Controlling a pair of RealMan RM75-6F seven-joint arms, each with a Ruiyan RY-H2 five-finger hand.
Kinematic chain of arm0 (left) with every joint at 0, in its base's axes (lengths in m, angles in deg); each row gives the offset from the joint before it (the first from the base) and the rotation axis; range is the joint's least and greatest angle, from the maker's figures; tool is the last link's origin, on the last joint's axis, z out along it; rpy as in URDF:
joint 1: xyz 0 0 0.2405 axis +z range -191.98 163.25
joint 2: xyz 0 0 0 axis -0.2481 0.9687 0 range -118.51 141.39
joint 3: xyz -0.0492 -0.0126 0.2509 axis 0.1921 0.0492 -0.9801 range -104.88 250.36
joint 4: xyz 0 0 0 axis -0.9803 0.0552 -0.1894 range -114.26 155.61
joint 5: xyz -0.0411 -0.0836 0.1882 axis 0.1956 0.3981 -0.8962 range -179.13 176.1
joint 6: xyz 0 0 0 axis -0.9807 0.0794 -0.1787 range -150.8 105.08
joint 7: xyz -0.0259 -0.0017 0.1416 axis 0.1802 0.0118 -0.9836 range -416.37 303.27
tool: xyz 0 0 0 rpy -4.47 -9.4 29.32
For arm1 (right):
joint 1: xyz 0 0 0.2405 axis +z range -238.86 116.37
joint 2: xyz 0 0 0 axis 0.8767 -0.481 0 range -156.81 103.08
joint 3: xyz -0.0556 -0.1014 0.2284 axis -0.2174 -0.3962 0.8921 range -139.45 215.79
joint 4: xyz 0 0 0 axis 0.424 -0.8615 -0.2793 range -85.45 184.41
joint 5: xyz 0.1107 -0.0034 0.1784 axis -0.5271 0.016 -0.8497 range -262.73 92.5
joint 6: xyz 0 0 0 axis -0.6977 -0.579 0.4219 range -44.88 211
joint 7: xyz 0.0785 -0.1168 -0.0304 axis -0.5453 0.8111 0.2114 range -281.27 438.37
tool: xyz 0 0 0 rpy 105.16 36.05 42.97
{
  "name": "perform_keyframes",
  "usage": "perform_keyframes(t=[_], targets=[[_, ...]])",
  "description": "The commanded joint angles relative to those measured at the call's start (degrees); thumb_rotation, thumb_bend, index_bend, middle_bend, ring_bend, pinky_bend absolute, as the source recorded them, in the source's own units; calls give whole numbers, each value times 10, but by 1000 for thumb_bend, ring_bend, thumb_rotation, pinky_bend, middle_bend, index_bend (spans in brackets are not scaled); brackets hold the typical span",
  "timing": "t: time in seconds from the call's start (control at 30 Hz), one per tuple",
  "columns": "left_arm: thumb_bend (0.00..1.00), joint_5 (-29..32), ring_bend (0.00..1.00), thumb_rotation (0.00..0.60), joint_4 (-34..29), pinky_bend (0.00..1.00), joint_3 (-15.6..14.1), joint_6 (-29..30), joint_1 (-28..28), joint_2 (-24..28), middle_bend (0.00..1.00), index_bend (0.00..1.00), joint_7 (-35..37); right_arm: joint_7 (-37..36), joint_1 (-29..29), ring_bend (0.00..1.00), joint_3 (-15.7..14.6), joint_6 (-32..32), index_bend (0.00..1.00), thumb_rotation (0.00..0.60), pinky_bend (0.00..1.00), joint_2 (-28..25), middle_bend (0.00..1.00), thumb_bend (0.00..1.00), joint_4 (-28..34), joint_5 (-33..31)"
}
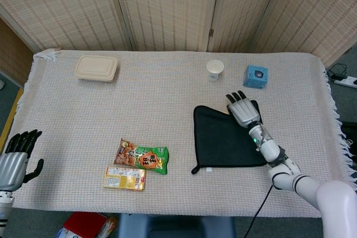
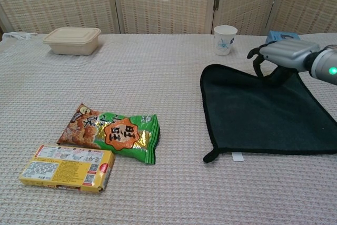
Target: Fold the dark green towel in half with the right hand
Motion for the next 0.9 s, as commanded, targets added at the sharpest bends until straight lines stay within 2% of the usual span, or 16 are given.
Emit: perform_keyframes(t=[0.03,0.23,0.5,0.9], targets=[[542,-2,7,600,-1,0,-2,1,0,-1,107,34,-3,59,-52,99,-38,-55,644,600,83,-59,155,516,92,23],[542,-7,7,600,-3,0,-5,0,0,-3,107,33,-7,99,-88,99,-64,-96,643,600,83,-95,154,516,170,41],[542,-13,7,600,-7,0,-8,6,2,-3,107,33,-9,124,-125,102,-92,-132,643,600,83,-106,155,516,225,66],[542,-26,7,600,-15,0,-11,22,8,3,107,33,-4,199,-152,102,-112,-138,644,600,83,-125,156,516,303,71]])
